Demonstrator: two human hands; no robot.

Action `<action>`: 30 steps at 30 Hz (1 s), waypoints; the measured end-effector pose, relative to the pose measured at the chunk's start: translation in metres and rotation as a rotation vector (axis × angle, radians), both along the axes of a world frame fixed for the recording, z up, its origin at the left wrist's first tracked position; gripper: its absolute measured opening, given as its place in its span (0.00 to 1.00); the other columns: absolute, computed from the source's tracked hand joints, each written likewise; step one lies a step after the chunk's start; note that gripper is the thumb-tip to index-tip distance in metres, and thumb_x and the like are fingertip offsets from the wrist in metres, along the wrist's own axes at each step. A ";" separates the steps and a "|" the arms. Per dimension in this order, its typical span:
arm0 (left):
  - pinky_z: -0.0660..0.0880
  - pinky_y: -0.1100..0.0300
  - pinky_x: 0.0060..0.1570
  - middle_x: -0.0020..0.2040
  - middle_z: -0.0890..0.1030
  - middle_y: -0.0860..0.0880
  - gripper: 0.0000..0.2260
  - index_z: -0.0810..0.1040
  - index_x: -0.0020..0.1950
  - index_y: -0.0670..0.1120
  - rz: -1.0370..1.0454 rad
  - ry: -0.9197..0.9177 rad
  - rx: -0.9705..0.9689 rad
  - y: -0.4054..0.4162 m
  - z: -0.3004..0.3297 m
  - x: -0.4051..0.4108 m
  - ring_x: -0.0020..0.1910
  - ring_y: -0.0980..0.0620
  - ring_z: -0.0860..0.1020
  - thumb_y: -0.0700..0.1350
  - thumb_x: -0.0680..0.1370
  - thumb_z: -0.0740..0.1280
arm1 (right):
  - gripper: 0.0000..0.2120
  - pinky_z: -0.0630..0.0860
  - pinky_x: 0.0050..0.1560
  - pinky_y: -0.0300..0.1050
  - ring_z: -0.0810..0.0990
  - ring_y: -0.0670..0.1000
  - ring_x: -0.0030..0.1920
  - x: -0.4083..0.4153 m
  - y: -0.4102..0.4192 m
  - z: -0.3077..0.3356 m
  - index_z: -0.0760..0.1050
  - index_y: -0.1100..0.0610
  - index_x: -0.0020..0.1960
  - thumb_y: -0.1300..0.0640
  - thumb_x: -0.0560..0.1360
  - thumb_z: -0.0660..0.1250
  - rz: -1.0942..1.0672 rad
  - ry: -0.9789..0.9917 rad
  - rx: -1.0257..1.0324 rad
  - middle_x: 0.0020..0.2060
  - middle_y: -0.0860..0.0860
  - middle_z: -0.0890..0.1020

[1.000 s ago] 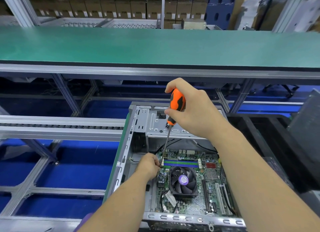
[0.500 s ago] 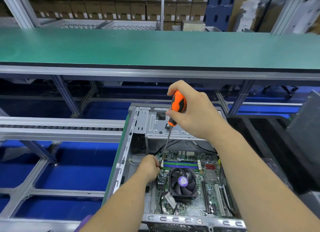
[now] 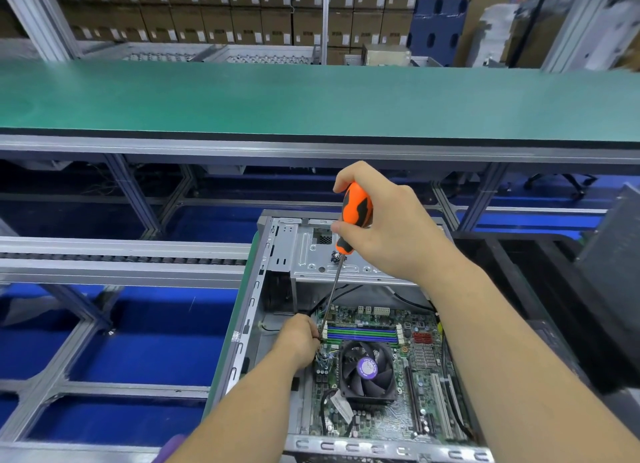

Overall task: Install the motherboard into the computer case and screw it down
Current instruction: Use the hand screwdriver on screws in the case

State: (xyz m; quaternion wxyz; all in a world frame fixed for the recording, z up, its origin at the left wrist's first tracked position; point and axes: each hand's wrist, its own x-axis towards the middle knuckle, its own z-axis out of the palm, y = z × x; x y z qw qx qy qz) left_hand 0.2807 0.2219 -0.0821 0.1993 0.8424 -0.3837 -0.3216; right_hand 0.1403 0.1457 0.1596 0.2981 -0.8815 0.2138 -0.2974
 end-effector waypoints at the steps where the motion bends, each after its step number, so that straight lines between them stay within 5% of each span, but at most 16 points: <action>1: 0.71 0.63 0.48 0.48 0.76 0.48 0.14 0.69 0.38 0.50 0.002 0.001 -0.001 0.000 0.000 0.000 0.47 0.51 0.74 0.37 0.79 0.67 | 0.18 0.78 0.37 0.43 0.81 0.51 0.35 0.000 0.000 -0.001 0.69 0.48 0.57 0.63 0.76 0.73 -0.003 0.005 -0.008 0.35 0.51 0.77; 14: 0.72 0.62 0.50 0.52 0.77 0.45 0.17 0.69 0.37 0.50 0.014 0.021 0.003 0.001 0.005 -0.004 0.48 0.50 0.74 0.30 0.78 0.62 | 0.18 0.80 0.37 0.45 0.83 0.56 0.37 -0.004 0.000 0.000 0.68 0.46 0.57 0.62 0.77 0.73 -0.014 -0.005 -0.007 0.36 0.53 0.77; 22: 0.71 0.64 0.46 0.47 0.76 0.48 0.15 0.68 0.36 0.50 0.010 0.007 -0.007 0.003 0.007 -0.003 0.46 0.50 0.74 0.34 0.78 0.66 | 0.18 0.81 0.39 0.55 0.83 0.59 0.38 -0.004 0.001 -0.001 0.68 0.46 0.57 0.62 0.77 0.73 -0.008 -0.008 -0.004 0.37 0.55 0.77; 30: 0.72 0.63 0.46 0.48 0.77 0.48 0.15 0.69 0.36 0.50 0.016 0.004 -0.014 0.004 0.009 -0.004 0.46 0.50 0.75 0.35 0.78 0.66 | 0.18 0.79 0.41 0.52 0.82 0.56 0.39 -0.002 0.002 -0.003 0.68 0.46 0.57 0.61 0.76 0.73 -0.003 0.021 -0.015 0.36 0.51 0.77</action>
